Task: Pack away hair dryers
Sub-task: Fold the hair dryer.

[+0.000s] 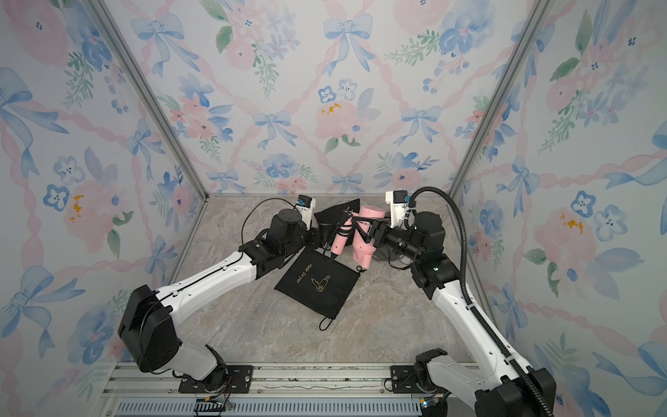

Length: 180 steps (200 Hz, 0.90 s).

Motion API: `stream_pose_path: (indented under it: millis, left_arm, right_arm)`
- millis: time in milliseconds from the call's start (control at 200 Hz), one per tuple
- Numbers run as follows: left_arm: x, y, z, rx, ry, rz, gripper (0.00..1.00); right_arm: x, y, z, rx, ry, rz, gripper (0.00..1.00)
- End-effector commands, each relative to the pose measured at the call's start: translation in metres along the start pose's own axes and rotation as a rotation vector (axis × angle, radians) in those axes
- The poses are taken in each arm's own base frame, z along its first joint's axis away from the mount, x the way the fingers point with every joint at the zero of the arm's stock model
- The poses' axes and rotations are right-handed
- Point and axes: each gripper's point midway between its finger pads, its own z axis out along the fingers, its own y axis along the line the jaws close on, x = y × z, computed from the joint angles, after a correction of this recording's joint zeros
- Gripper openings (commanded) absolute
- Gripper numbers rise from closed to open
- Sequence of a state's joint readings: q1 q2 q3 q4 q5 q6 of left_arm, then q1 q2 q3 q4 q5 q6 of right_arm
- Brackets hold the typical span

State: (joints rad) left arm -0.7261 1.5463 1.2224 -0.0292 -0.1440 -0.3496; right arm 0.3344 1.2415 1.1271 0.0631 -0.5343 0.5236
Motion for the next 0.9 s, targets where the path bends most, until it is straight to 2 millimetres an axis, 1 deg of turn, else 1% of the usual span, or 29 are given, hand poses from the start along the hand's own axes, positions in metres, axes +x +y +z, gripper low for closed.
stream_pose_path:
  millis: [0, 130, 345, 480, 690, 790, 895]
  left_arm:
    - [-0.013, -0.024, -0.002, 0.053, -0.018, -0.01, 0.73]
    - [-0.005, -0.037, 0.002, 0.067, -0.002, -0.01, 0.73]
    - [0.005, -0.056, 0.003, 0.103, 0.019, -0.006, 0.73]
    - [0.004, -0.07, 0.0, 0.148, 0.021, 0.002, 0.73]
    - [0.004, -0.082, -0.007, 0.2, 0.025, -0.012, 0.72]
    - [0.004, -0.086, -0.01, 0.208, 0.024, -0.009, 0.72]
    - [0.002, -0.076, -0.013, 0.179, 0.012, 0.003, 0.73]
  right_arm:
    - [-0.002, 0.002, 0.012, 0.021, 0.003, -0.051, 0.39]
    - [-0.001, -0.004, 0.022, 0.056, 0.019, -0.053, 0.39]
    - [-0.001, -0.012, 0.032, 0.077, 0.002, -0.041, 0.38]
    - [-0.003, -0.014, 0.036, 0.062, -0.02, -0.023, 0.38]
    - [-0.006, -0.01, 0.037, 0.017, -0.063, 0.009, 0.38]
    - [-0.009, -0.008, 0.038, 0.002, -0.072, 0.015, 0.38]
    - [-0.011, -0.007, 0.033, 0.009, -0.073, 0.005, 0.38]
